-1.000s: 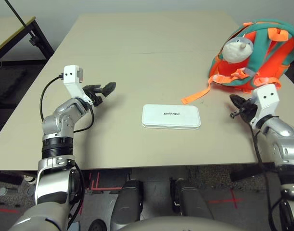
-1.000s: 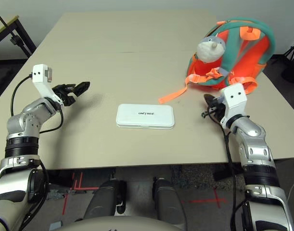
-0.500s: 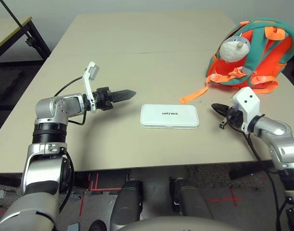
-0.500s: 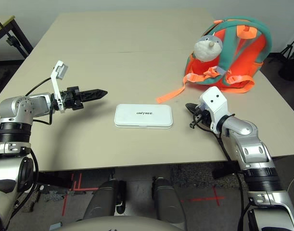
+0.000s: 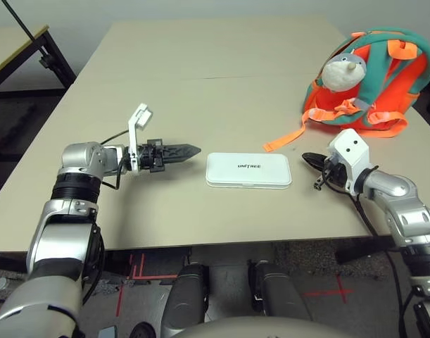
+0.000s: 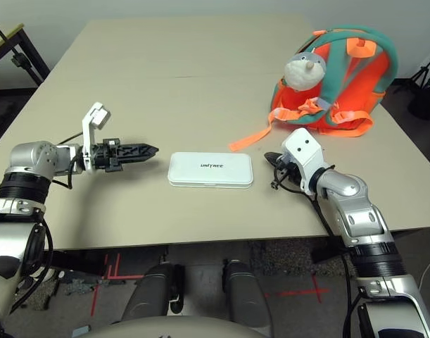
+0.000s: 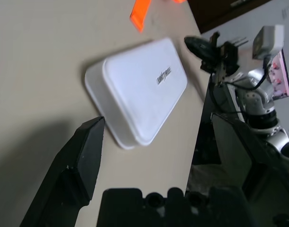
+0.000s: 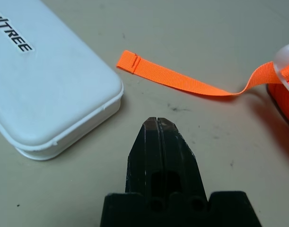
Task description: Put the pencil case into the backpack and zip it.
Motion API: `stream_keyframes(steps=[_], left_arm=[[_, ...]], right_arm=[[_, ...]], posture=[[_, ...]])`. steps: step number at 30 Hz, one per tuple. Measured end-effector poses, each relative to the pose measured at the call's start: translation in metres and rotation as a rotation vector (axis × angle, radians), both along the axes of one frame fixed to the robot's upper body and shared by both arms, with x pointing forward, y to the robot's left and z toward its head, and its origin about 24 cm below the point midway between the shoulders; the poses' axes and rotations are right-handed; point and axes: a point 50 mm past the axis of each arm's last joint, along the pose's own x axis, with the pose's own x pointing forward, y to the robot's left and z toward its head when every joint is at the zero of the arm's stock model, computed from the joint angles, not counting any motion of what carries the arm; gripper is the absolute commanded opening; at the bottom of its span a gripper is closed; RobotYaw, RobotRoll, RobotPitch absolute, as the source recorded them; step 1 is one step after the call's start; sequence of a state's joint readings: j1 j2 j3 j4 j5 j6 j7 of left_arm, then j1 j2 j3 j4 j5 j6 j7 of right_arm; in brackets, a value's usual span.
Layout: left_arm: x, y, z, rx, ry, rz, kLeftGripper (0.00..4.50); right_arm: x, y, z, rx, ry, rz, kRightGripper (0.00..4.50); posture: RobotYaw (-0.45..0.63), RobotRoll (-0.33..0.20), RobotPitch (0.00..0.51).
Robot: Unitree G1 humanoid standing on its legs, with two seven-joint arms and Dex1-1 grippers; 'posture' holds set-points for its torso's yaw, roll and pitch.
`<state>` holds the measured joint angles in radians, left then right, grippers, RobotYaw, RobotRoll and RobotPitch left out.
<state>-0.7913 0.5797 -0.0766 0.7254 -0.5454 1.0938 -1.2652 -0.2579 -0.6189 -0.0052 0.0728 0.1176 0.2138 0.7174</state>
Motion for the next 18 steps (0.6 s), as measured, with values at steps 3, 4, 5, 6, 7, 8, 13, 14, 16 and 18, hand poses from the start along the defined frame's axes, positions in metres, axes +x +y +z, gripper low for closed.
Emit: stream_keyframes(steps=[3,4,5,6,7,8,13,14,16,18], left_arm=[[0.002,-0.007,-0.003,-0.002,0.014,-0.029,4.5],[0.003,-0.008,-0.004,0.001,0.013,-0.033,4.5],[0.004,-0.008,-0.005,-0.001,0.018,-0.031,4.5],[0.004,-0.008,-0.006,0.007,0.02,-0.031,4.5],[0.005,-0.008,-0.007,0.015,0.021,-0.031,4.5],[0.007,-0.01,-0.008,0.025,0.017,-0.039,4.5],[0.008,-0.014,-0.014,0.048,0.018,-0.06,4.5],[0.009,-0.014,-0.015,0.051,0.022,-0.058,4.5],[0.01,-0.014,-0.015,0.063,0.022,-0.056,4.5],[0.011,-0.015,-0.016,0.069,0.021,-0.051,4.5]], right_arm=[[-0.001,-0.002,-0.001,-0.017,0.006,0.003,0.02],[-0.002,-0.003,-0.001,-0.02,0.01,0.005,0.02],[-0.003,-0.004,-0.002,-0.024,0.015,0.006,0.02],[-0.003,-0.004,-0.003,-0.027,0.017,0.005,0.02],[-0.004,-0.005,-0.003,-0.033,0.018,0.003,0.02],[-0.003,-0.006,-0.002,-0.04,0.017,0.002,0.02],[-0.004,-0.007,-0.002,-0.056,0.016,0.0,0.02],[-0.003,-0.007,-0.002,-0.063,0.014,0.001,0.02],[-0.003,-0.008,-0.003,-0.086,0.015,0.001,0.02],[-0.003,-0.006,-0.006,-0.111,0.026,0.011,0.02]], posture=[[0.06,0.0,0.1],[0.06,0.0,0.1],[0.06,0.0,0.1],[0.06,0.0,0.102],[0.06,0.0,0.102],[0.05,0.0,0.101],[0.05,0.0,0.1],[0.05,0.0,0.1],[0.05,0.0,0.1],[0.05,0.0,0.1]])
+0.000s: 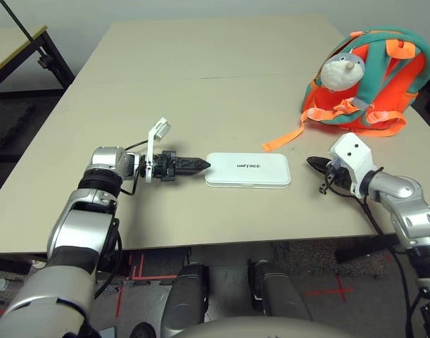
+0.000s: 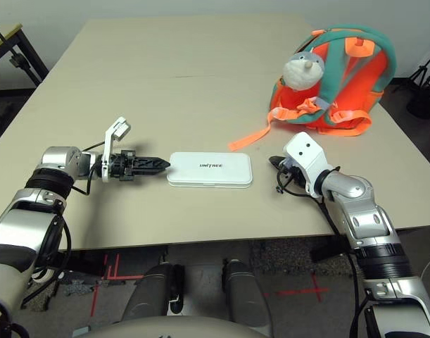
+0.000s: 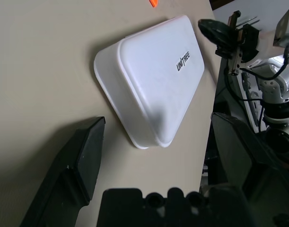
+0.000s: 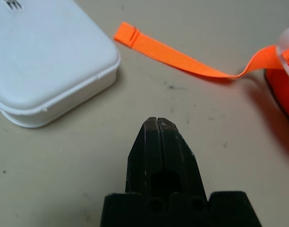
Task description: Put the pencil case into the backpack and zip it.
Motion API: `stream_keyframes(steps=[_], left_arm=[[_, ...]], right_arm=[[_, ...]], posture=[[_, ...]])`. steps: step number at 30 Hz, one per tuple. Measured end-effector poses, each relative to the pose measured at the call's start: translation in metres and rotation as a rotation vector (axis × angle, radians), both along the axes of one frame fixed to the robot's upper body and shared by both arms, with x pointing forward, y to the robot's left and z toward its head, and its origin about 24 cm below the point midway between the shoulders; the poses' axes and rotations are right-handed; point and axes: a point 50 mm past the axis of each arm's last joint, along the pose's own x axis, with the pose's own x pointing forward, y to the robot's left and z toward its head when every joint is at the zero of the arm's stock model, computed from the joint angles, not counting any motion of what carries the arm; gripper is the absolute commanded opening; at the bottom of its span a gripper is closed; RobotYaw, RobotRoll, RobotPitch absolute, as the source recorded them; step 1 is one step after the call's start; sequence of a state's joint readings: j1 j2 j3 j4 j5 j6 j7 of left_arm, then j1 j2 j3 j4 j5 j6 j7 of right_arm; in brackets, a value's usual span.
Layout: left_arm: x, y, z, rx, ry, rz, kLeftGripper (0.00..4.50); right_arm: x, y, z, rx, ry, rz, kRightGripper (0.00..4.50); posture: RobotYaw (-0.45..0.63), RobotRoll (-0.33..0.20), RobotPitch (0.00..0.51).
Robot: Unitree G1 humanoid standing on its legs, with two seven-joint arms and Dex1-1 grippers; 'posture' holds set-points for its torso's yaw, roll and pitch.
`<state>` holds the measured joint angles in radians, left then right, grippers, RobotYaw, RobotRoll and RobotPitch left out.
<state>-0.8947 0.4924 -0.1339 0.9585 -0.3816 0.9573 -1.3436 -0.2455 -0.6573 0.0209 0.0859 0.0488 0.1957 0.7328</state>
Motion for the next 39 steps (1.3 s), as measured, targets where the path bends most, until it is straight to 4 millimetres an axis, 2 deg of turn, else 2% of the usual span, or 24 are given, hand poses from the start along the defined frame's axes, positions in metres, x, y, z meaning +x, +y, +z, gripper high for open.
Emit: stream_keyframes(steps=[11,27,39], left_arm=[[0.001,0.001,-0.002,0.0,-0.004,0.003,4.5],[0.004,0.004,0.002,0.019,-0.008,0.017,4.5],[0.004,0.01,0.002,0.059,-0.008,0.024,4.5]], right_arm=[[0.008,0.015,-0.013,-0.122,0.044,0.092,0.02],[0.017,0.052,-0.012,-0.135,0.034,0.239,0.02],[0.023,0.065,-0.013,-0.161,0.044,0.283,0.02]], posture=[[0.06,0.0,0.104],[0.06,0.0,0.095],[0.06,0.0,0.095]])
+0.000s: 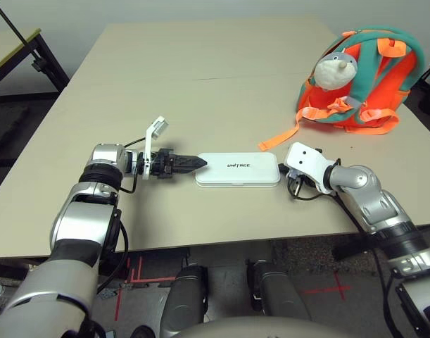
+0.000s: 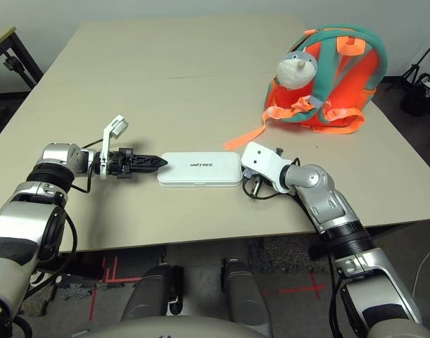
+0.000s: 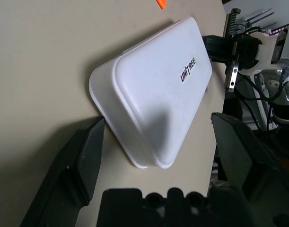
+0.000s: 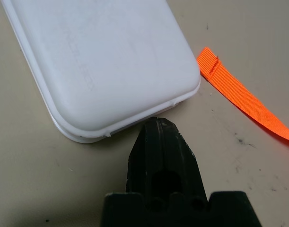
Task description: Put the pencil case into the backpack and zip it.
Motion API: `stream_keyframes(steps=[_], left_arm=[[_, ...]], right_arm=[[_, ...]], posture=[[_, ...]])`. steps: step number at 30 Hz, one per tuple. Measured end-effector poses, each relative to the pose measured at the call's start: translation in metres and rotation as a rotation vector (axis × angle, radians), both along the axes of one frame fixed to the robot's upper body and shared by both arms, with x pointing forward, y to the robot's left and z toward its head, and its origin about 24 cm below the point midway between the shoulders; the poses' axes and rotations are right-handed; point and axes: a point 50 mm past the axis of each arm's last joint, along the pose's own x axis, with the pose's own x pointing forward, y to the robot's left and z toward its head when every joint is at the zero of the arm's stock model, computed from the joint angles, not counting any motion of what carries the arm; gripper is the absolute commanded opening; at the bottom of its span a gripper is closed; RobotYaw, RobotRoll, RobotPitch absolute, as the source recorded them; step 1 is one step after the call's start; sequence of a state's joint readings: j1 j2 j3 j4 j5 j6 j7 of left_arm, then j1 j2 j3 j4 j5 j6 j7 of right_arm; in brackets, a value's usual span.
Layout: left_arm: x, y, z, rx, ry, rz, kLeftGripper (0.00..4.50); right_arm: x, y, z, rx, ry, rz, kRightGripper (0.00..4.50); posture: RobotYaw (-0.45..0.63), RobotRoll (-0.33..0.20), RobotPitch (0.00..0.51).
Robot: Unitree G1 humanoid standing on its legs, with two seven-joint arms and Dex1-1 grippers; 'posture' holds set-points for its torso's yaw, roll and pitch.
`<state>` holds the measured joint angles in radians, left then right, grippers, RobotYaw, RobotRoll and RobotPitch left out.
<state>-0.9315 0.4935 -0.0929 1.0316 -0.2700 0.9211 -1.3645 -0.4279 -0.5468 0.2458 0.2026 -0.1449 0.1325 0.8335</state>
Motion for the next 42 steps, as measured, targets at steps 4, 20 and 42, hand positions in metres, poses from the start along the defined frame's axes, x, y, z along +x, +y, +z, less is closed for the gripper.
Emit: stream_keyframes(steps=[4,20,42], left_arm=[[0.0,0.001,0.0,0.004,0.0,0.002,4.5],[0.0,0.006,0.0,0.03,0.003,0.015,4.5],[-0.011,0.027,0.001,0.048,0.024,0.068,4.5]], right_arm=[[0.002,0.003,0.0,-0.026,-0.003,0.013,0.02],[0.011,0.017,0.0,-0.046,0.016,0.025,0.02],[0.034,0.052,0.002,-0.113,0.011,0.243,0.02]], posture=[[0.06,0.0,0.095],[0.06,0.0,0.101],[0.15,0.0,0.096]])
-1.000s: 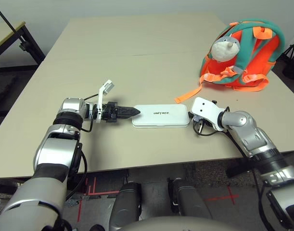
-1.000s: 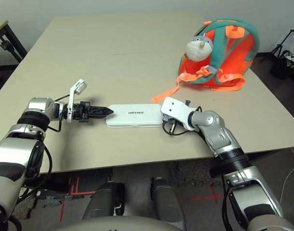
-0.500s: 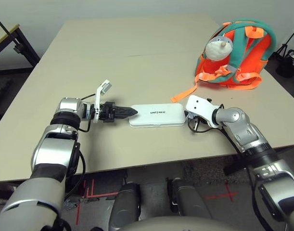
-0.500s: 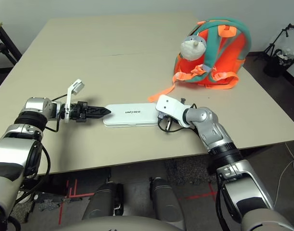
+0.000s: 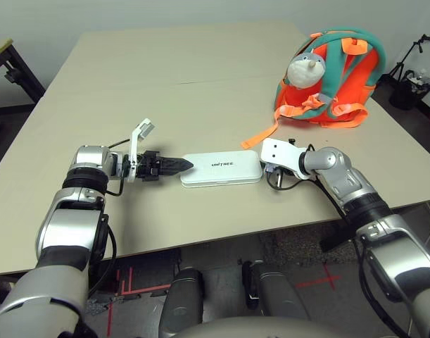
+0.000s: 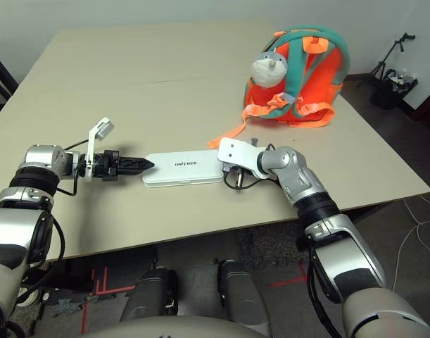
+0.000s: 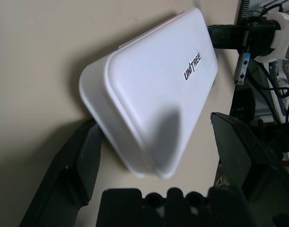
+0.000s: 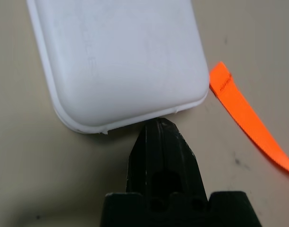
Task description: Put the pencil case into the backpack and zip it.
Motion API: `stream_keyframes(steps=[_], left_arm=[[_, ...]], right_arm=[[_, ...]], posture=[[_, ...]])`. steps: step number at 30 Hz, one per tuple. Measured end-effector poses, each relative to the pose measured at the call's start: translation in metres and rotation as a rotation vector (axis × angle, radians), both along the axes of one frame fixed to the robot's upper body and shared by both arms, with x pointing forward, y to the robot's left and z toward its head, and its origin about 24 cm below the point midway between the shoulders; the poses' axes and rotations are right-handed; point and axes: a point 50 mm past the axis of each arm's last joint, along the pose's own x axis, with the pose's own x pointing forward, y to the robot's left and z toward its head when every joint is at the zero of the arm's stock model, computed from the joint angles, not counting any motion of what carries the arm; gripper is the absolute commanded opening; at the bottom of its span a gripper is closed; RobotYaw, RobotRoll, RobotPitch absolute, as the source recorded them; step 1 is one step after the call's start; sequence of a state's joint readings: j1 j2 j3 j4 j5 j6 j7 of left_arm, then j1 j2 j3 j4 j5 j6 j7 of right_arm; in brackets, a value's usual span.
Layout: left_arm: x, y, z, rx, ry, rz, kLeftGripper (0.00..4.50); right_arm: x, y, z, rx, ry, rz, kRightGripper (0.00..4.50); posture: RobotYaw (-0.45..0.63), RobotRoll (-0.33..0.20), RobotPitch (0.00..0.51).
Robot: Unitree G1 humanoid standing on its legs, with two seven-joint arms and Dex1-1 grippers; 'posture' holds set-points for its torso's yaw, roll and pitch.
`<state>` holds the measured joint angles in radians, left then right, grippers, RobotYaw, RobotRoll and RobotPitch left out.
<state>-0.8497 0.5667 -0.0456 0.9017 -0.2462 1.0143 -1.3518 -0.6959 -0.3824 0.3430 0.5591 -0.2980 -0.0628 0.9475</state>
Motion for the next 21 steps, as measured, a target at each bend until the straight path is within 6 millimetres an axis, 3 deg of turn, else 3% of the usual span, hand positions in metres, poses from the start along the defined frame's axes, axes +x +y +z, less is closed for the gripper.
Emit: stream_keyframes(steps=[9,12,15,19,21], left_arm=[[-0.004,-0.002,0.0,-0.036,0.005,-0.001,4.5],[-0.006,-0.002,-0.002,-0.039,0.005,0.006,3.84],[-0.008,-0.003,-0.005,-0.056,0.011,0.011,2.75],[-0.006,-0.009,0.004,-0.151,-0.032,-0.006,1.6],[-0.005,-0.012,0.008,-0.174,-0.049,-0.014,1.38]], right_arm=[[0.0,0.015,0.001,0.014,-0.003,0.072,0.02],[-0.001,0.016,0.002,0.016,-0.007,0.084,0.0],[-0.001,0.013,0.001,0.014,-0.008,0.086,0.0],[-0.004,0.003,0.003,0.041,-0.009,0.057,0.95],[-0.004,-0.004,0.004,0.075,0.003,0.022,1.66]], posture=[[0.17,0.0,0.101],[0.17,0.0,0.102],[0.17,0.0,0.103],[0.18,0.0,0.11],[0.17,0.0,0.114]])
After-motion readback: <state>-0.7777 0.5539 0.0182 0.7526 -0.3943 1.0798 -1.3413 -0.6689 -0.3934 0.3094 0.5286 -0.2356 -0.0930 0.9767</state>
